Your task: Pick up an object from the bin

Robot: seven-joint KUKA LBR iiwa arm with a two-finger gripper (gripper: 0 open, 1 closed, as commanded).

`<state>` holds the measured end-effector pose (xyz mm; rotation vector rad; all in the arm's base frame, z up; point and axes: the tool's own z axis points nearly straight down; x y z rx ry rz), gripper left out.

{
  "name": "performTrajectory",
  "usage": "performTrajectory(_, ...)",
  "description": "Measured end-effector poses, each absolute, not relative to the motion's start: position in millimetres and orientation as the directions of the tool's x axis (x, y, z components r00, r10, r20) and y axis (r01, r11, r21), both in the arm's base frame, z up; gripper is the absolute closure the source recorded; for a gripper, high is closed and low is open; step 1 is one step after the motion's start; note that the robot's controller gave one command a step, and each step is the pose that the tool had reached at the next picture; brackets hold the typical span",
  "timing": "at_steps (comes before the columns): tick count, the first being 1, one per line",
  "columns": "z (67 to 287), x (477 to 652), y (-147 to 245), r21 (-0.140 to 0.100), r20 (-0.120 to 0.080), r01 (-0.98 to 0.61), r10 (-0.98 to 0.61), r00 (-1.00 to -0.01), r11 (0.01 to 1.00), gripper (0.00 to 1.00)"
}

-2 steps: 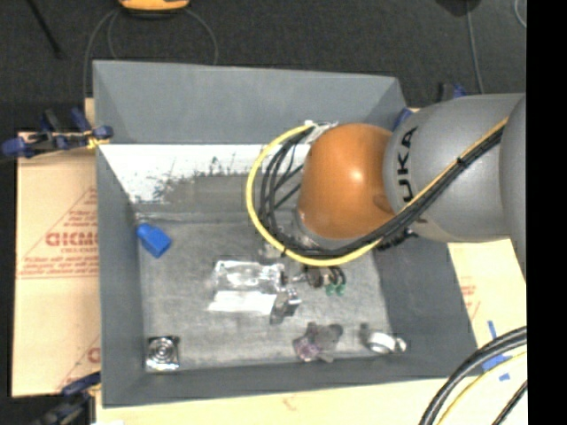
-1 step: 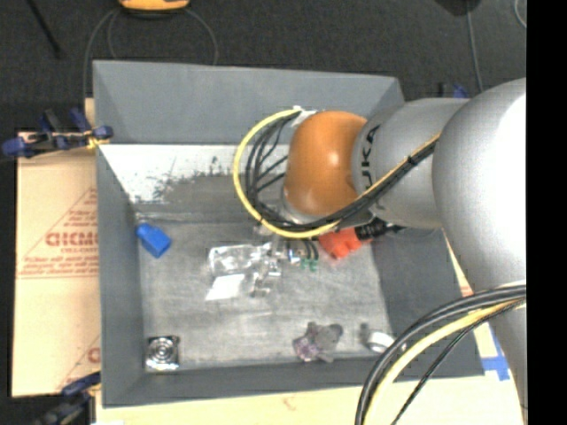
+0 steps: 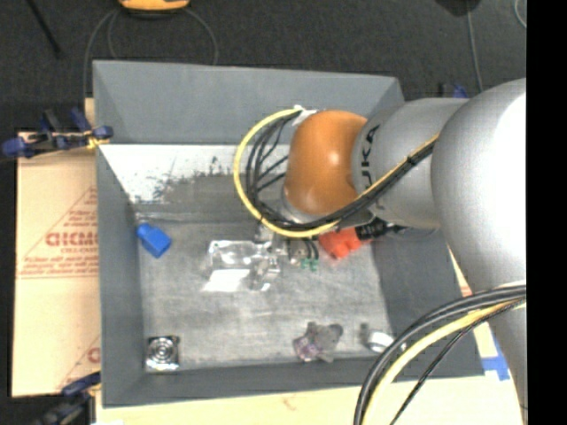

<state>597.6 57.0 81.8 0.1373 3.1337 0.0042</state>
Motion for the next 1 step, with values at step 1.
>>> performTrajectory(1,209.5,598.7,41.8,-0.002,-0.009,0.054,0.054,-0.999,0.999,1.0)
